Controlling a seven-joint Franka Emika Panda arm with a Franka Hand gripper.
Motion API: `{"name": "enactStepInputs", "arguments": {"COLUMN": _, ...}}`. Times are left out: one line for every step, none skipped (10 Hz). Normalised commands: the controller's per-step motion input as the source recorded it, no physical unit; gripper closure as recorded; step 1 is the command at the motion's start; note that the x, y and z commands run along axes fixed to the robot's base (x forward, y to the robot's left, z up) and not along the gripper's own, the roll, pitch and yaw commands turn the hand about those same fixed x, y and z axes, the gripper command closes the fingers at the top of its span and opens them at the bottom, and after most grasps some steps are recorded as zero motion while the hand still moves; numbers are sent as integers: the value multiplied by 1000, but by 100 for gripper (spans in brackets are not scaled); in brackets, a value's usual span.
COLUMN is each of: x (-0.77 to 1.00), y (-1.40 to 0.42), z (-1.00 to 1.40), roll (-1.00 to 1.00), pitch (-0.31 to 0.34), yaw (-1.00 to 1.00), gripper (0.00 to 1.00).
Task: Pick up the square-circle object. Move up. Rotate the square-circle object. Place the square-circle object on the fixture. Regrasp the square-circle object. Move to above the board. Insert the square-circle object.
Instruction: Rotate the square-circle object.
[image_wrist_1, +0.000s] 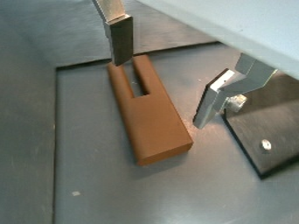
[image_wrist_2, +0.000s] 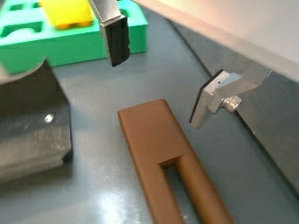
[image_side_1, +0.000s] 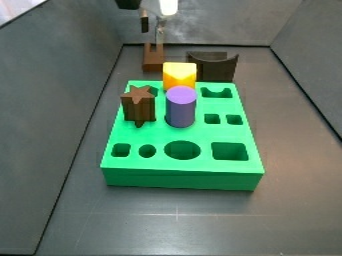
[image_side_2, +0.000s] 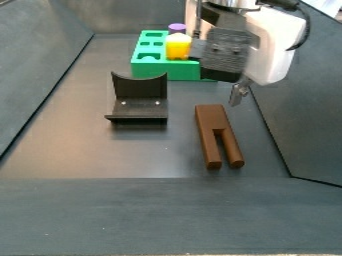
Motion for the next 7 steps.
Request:
{"name": "enactStepInputs", "arguments": {"x": 27, "y": 1, "z": -41, "roll": -6, "pitch": -1, "yaw": 1000, "gripper": 0}}
{"name": "enactStepInputs", "arguments": {"x": 27, "y": 1, "z": -41, "roll": -7, "pitch": -1, "yaw": 1000, "gripper": 0}}
{"name": "enactStepInputs", "arguments": {"x": 27, "y": 1, "z": -41, "roll": -8, "pitch": -1, "yaw": 1000, "gripper": 0}}
{"name": "enactStepInputs", "arguments": {"x": 27, "y": 1, "z": -41, "roll": -8, "pitch": -1, "yaw": 1000, "gripper": 0}}
{"name": "enactStepInputs", "arguments": {"x": 27, "y": 1, "z": -41, "roll": -9, "pitch": -1, "yaw": 1000, "gripper": 0}}
{"name": "enactStepInputs", "arguments": {"x": 27, "y": 1, "z": -41, "roll": -10, "pitch": -1, "yaw": 1000, "gripper": 0}}
{"name": "enactStepInputs", "arguments": {"x": 27, "y": 1, "z": -41, "roll": -10, "pitch": -1, "yaw": 1000, "gripper": 0}}
